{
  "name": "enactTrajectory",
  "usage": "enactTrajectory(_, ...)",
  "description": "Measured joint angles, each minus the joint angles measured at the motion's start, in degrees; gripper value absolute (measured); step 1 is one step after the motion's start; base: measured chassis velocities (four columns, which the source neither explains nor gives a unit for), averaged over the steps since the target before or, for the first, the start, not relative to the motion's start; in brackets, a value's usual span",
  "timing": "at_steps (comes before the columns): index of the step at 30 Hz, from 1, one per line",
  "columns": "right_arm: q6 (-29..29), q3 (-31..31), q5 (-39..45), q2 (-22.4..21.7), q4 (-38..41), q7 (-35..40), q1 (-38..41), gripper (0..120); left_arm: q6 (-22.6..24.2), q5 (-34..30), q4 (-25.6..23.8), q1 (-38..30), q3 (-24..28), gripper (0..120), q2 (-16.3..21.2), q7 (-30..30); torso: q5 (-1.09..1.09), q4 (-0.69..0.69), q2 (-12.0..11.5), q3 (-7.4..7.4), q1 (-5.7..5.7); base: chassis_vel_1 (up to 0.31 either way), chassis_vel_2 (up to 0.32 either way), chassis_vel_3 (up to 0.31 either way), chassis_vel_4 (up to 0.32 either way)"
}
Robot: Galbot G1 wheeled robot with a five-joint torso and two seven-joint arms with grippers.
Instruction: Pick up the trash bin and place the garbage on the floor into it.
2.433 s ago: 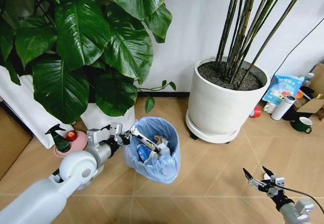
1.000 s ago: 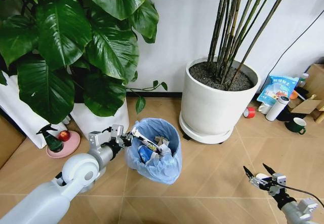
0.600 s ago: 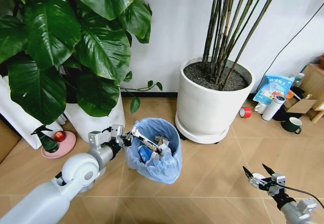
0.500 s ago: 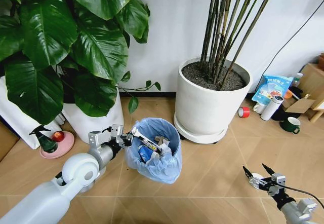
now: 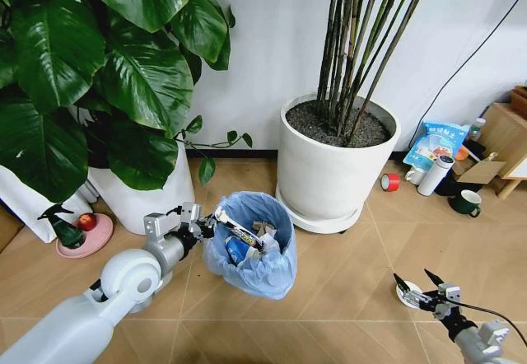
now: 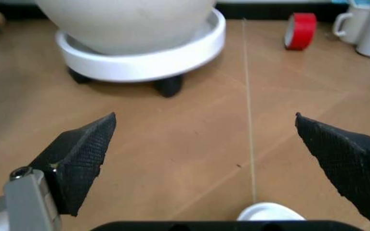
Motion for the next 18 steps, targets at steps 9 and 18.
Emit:
enactTrajectory(9,-0.40,-3.27,-6.10,1.65,-6.72,4.30,5.15,100,0.03,-0.14,0.03,0.00,0.01,0,0.25,-0.33,0.01,0.01,0.00,0.00,0.00,0.000,0.000,0.000,0.000)
enactTrajectory(18,-3.06,-7.21,-5.83,3.42,-15.51,5.87,11.13,100,0.16,-1.09,0.57,-0.85,0.36,0,0.85,-0.76,0.01,0.01,0.00,0.00,0.00,0.000,0.000,0.000,0.000)
